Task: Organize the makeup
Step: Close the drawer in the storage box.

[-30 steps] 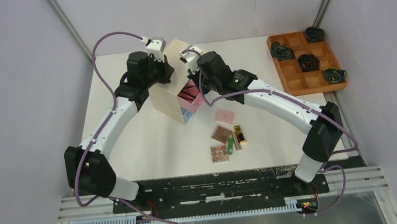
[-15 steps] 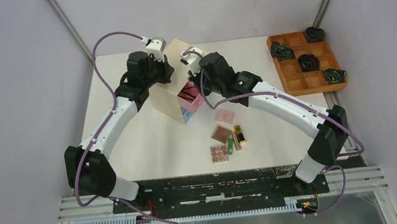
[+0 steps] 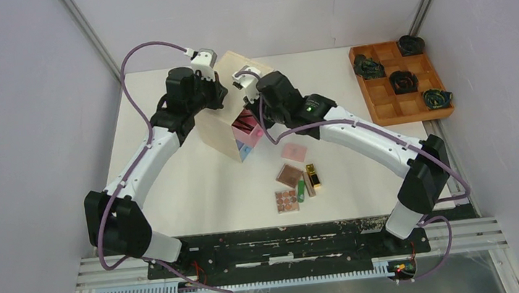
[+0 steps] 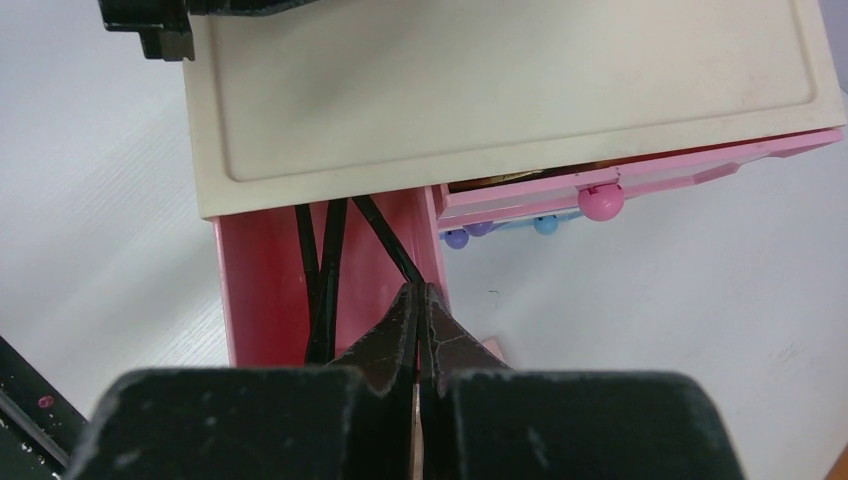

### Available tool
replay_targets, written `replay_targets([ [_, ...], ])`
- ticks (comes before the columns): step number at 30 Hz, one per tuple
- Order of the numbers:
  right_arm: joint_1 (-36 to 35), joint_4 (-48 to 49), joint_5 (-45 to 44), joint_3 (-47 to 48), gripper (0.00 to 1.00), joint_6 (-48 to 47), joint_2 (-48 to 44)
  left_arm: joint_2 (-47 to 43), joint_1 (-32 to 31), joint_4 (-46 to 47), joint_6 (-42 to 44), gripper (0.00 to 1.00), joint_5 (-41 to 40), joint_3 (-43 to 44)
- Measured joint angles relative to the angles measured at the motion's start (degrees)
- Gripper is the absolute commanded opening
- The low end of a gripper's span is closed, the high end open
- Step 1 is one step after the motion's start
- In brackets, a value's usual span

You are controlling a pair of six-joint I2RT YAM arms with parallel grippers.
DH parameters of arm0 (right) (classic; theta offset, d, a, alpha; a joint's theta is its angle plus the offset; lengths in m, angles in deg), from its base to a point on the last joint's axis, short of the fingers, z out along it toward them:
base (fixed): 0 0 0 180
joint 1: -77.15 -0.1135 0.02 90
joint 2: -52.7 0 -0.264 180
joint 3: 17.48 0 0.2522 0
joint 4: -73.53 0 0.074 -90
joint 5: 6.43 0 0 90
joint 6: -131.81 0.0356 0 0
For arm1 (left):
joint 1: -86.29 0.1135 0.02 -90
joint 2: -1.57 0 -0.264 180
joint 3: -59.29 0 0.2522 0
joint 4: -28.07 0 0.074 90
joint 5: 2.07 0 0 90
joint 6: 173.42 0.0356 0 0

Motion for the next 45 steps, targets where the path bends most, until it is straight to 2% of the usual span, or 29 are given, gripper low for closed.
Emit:
replay_targets([
  [5,-0.9,-0.4,-0.6,0.3,0.01,-0.9,0.0,0.0,0.0,0.2,0.0,0.03,0.0,-0.1],
  [11,-2.1,-0.5,-3.8,0.4,0.12,-1.5,0.0,0.0,0.0,0.2,0.0,0.03,0.0,-0.1],
  [17,-2.5,-0.5,-6.9,0.4,0.16,-2.8,-0.6,0.1,0.0,0.3,0.0,0.03,0.0,-0.1],
  [22,-2.5,0.2,-9.0,-0.3,0.14,-3.9,-4.3,0.1,0.0,0.4,0.0,0.03,0.0,-0.1],
  [26,-2.5,1.2,-10.3,-1.0,0.01,-4.5,-8.5,0.1,0.0,0.4,0.0,0.03,0.0,-0.1],
  [30,-2.5,2.4,-10.5,-3.5,0.01,-4.5,-11.4,0.1,0.0,0.4,0.0,0.03,0.0,-0.1],
  [39,-2.5,1.6,-7.8,-15.8,0.01,-1.3,-13.5,0.1,0.0,0.4,0.0,0.03,0.0,-0.1],
  [45,-2.5,2.3,-5.3,-17.3,0.01,0.2,-13.5,0.3,0.0,0.6,0.0,0.03,0.0,-0.1],
])
